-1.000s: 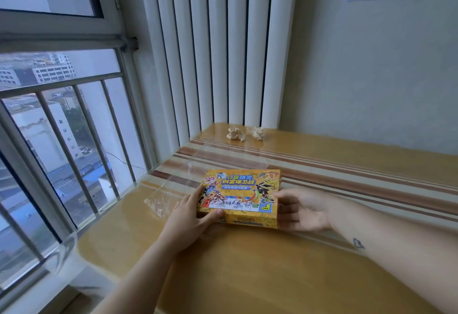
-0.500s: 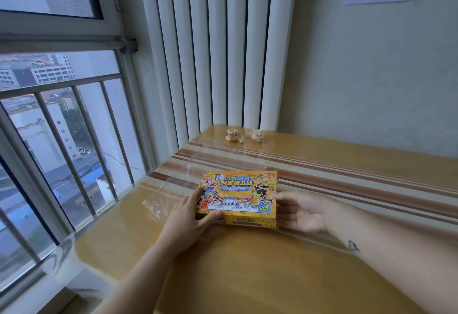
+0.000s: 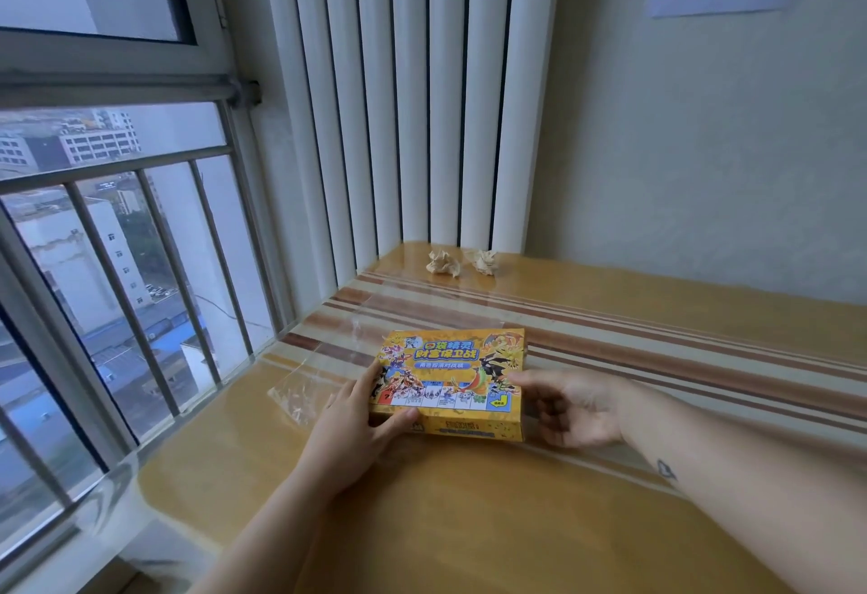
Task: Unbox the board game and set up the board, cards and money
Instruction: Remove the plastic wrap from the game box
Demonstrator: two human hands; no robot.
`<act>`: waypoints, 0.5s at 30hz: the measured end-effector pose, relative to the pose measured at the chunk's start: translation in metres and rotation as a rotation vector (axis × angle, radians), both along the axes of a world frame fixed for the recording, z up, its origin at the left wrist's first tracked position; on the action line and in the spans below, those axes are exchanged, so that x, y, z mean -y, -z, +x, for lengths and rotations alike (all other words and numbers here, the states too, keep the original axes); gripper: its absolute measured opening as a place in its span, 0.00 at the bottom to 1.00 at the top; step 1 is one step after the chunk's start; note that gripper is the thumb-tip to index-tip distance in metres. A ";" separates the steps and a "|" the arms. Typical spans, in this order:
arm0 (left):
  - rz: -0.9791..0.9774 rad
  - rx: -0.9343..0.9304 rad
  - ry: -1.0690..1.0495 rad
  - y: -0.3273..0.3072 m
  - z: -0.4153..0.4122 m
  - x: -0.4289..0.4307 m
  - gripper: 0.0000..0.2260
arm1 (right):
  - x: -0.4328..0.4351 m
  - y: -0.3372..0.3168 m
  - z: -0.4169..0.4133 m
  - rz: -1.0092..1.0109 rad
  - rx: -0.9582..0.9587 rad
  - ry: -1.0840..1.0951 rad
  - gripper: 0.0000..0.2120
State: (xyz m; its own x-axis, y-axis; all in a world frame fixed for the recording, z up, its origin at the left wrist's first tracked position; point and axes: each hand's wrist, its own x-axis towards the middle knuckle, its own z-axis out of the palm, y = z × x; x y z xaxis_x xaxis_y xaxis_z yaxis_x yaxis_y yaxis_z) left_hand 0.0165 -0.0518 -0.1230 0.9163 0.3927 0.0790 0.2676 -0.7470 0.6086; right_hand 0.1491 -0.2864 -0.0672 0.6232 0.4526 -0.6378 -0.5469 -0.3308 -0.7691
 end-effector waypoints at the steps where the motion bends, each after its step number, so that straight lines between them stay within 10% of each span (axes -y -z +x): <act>1: -0.003 0.001 0.001 -0.001 0.000 0.001 0.42 | -0.001 0.000 0.000 0.011 0.001 -0.007 0.13; 15: 0.067 -0.019 -0.017 0.001 0.000 0.003 0.40 | 0.003 0.005 0.004 -0.186 0.514 -0.089 0.08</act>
